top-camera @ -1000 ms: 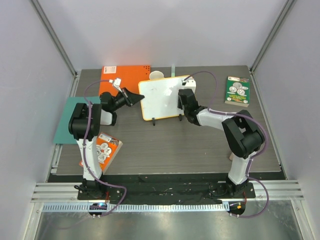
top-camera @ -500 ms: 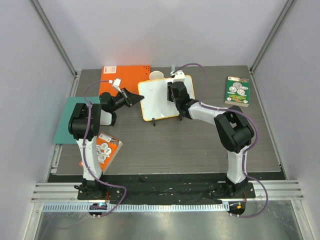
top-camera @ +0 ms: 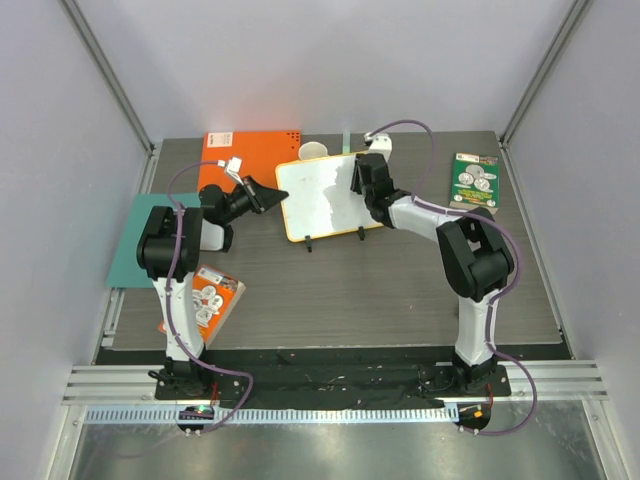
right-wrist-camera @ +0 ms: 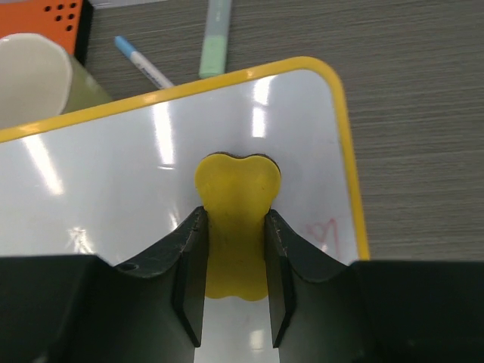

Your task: Erase the whiteboard

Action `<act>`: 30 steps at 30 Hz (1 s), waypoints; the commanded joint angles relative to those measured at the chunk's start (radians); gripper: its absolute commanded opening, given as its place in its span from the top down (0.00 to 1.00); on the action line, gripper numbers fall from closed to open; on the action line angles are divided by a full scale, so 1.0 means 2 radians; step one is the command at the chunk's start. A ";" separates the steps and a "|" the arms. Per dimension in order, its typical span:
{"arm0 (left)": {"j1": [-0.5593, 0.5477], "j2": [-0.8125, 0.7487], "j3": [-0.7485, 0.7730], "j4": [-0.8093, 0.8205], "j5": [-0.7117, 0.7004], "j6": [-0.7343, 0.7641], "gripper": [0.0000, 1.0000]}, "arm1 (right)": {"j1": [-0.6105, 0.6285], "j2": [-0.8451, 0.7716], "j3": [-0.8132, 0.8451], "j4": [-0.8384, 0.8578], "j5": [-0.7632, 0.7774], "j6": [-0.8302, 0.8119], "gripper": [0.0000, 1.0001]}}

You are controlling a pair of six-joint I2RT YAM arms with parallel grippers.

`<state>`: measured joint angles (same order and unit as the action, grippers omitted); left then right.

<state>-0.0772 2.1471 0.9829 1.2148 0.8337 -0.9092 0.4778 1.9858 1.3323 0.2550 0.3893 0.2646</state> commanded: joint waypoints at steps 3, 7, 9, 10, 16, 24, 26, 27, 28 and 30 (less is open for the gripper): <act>0.003 0.000 -0.004 0.015 0.006 0.046 1.00 | -0.028 -0.011 -0.059 -0.049 0.042 0.020 0.99; 0.003 0.002 -0.004 0.016 0.006 0.044 1.00 | -0.027 -0.019 -0.094 -0.045 0.029 0.036 0.99; 0.003 0.002 -0.004 0.017 0.007 0.044 1.00 | -0.024 -0.026 -0.105 -0.033 0.016 0.040 0.99; 0.003 0.002 -0.004 0.019 0.008 0.043 1.00 | -0.022 -0.027 -0.113 -0.030 0.005 0.040 0.99; 0.003 0.003 -0.004 0.025 0.010 0.039 1.00 | 0.023 -0.017 -0.098 -0.023 -0.039 0.020 0.99; 0.003 0.004 -0.004 0.026 0.012 0.038 1.00 | 0.068 0.020 -0.019 -0.062 -0.082 0.016 0.99; 0.003 0.003 -0.004 0.027 0.012 0.037 1.00 | 0.060 0.023 -0.011 -0.065 -0.065 0.026 0.99; 0.003 0.003 -0.004 0.027 0.012 0.037 1.00 | 0.054 0.023 -0.012 -0.065 -0.055 0.030 0.99; 0.003 0.004 -0.004 0.028 0.012 0.037 1.00 | 0.050 0.022 -0.013 -0.065 -0.052 0.034 0.99; 0.003 0.003 -0.004 0.028 0.012 0.037 1.00 | 0.030 0.021 -0.013 -0.069 -0.028 0.038 0.99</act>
<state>-0.0742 2.1475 0.9806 1.2213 0.8379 -0.9180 0.5968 1.9728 1.3045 0.2222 0.3115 0.3027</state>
